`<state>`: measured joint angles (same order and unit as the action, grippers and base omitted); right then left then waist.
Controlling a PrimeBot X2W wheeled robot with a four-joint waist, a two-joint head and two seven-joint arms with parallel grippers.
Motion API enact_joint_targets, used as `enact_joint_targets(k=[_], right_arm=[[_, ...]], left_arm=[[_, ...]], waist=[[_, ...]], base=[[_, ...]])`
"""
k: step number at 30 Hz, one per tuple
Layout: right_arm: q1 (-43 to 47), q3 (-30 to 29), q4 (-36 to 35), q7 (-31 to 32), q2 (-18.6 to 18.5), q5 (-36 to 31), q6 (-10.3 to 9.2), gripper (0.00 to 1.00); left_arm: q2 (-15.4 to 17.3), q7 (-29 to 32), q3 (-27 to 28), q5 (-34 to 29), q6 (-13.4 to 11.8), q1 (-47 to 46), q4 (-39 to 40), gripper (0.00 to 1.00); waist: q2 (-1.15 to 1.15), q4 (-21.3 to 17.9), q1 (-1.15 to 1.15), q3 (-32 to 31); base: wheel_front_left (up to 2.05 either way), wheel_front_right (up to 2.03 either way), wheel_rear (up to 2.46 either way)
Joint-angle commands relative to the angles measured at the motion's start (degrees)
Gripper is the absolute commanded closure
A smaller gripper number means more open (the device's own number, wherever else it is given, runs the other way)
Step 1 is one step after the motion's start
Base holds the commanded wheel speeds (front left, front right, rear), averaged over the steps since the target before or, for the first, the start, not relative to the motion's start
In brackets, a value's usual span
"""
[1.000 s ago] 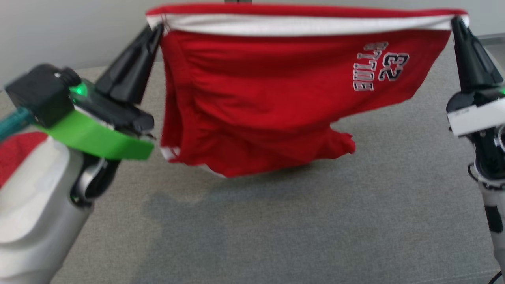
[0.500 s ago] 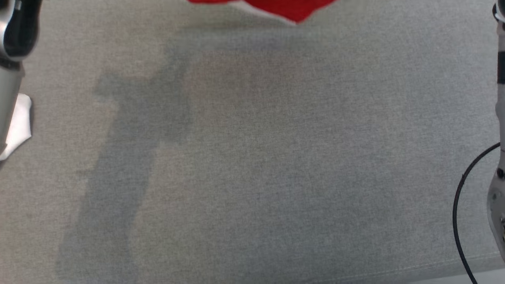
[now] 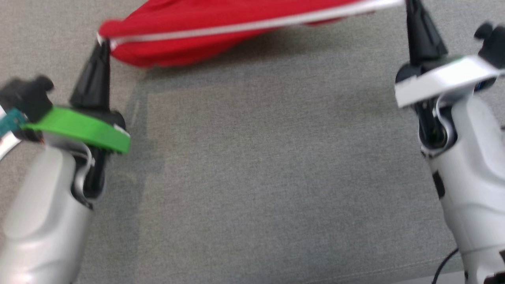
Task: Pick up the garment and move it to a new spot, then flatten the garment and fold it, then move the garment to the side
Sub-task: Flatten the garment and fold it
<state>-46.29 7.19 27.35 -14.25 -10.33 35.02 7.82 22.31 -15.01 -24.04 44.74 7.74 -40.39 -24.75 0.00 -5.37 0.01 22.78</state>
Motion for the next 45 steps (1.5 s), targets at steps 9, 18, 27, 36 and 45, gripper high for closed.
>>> enact_joint_targets(k=[9, 18, 27, 36, 45], right_arm=[[25.84, 1.42, -3.71, -1.12, -2.21, 7.45, -0.58, 1.0], [42.53, -1.47, -7.39, -1.19, -1.33, 8.74, -0.59, 1.0], [49.22, -2.04, -13.55, -0.97, -2.32, 10.15, -0.45, 1.0], [31.44, -3.73, -14.45, 3.69, -1.64, 6.61, -0.39, 1.0], [7.82, -3.85, -5.66, 8.51, 0.72, -3.4, -0.38, 1.0]], left_arm=[[-6.85, -0.24, 4.77, -3.33, -0.55, 24.23, 1.13, 1.0], [-11.85, -0.29, 10.08, -8.07, -0.55, 38.33, 5.73, 1.0], [-13.4, -0.3, 7.52, -10.82, -0.48, 43.08, 10.83, 1.0], [-14.03, -0.24, 7.36, -9.4, -0.38, 31.93, 12.26, 1.0], [-13.22, -0.16, 3.9, -8.23, -0.36, 17.77, 9.24, 1.0]], waist=[[0.0, 0.22, -0.01, -9.31], [0.0, 1.32, -0.01, -16.09], [0.0, 2.4, -0.01, -16.85], [0.0, 5.34, -0.01, -8.09], [0.0, 9.16, -0.01, 0.91]], base=[[0.0, 0.0, 0.0], [0.0, 0.0, 0.0], [0.0, 0.0, 0.0], [0.0, 0.0, 0.0], [0.0, 0.0, 0.0]])
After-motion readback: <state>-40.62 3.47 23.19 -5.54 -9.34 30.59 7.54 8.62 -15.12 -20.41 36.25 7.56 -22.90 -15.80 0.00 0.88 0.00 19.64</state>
